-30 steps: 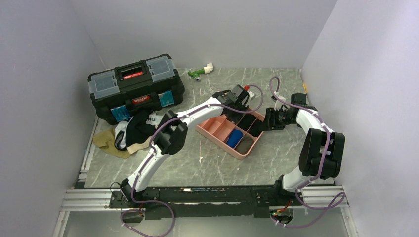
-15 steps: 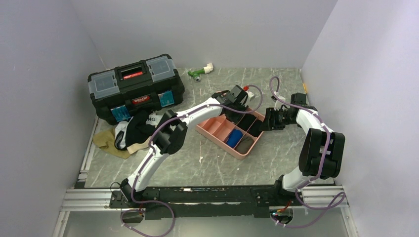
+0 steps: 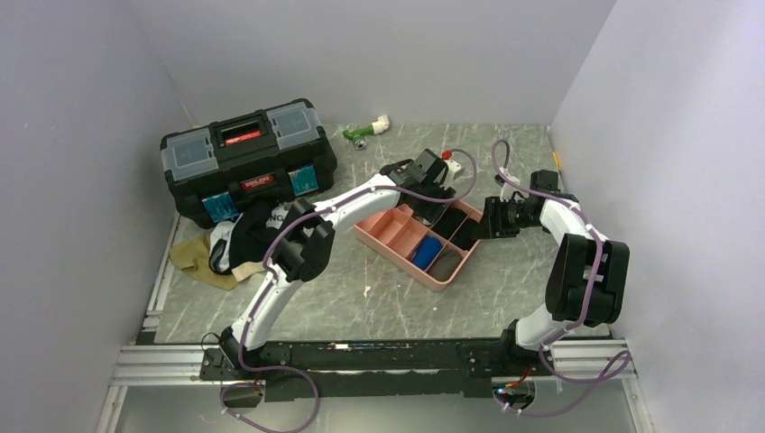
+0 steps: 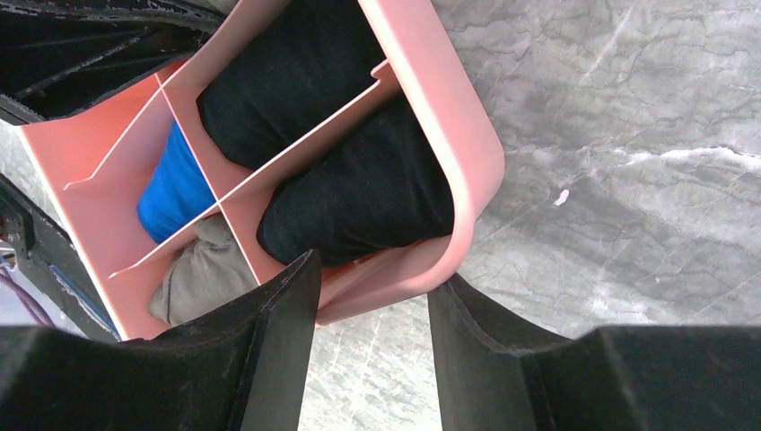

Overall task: Roll the underwear
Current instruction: Place the underwear in the storage box.

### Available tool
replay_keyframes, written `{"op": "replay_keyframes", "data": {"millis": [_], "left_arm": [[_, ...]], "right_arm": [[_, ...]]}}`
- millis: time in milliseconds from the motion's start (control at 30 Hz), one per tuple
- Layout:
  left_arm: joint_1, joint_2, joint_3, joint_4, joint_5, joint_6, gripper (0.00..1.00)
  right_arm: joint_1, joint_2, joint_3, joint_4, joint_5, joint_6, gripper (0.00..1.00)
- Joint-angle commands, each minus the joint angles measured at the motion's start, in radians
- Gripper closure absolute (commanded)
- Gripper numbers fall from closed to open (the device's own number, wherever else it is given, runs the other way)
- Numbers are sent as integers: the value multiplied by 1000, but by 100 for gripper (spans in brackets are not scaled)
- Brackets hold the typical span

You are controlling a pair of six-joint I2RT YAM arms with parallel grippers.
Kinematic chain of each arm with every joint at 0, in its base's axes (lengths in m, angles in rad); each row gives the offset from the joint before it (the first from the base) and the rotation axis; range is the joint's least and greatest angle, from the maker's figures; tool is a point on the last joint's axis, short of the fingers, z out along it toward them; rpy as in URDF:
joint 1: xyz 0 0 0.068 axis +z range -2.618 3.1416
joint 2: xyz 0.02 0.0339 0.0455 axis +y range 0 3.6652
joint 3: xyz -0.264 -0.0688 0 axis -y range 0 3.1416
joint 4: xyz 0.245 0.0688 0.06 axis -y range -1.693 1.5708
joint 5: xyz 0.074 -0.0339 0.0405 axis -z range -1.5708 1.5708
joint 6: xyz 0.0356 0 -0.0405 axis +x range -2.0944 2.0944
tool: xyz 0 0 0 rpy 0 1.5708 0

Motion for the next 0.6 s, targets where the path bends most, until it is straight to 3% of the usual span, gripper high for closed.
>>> {"op": "replay_keyframes", "data": {"millis": [0, 567], "left_arm": [[21, -7, -26, -68, -4, 18, 37], [21, -56, -39, -55, -17, 21, 24]], "right_arm": [[14, 7, 20, -15, -43, -25, 52], [14, 19, 21, -21, -59, -31, 51]]}}
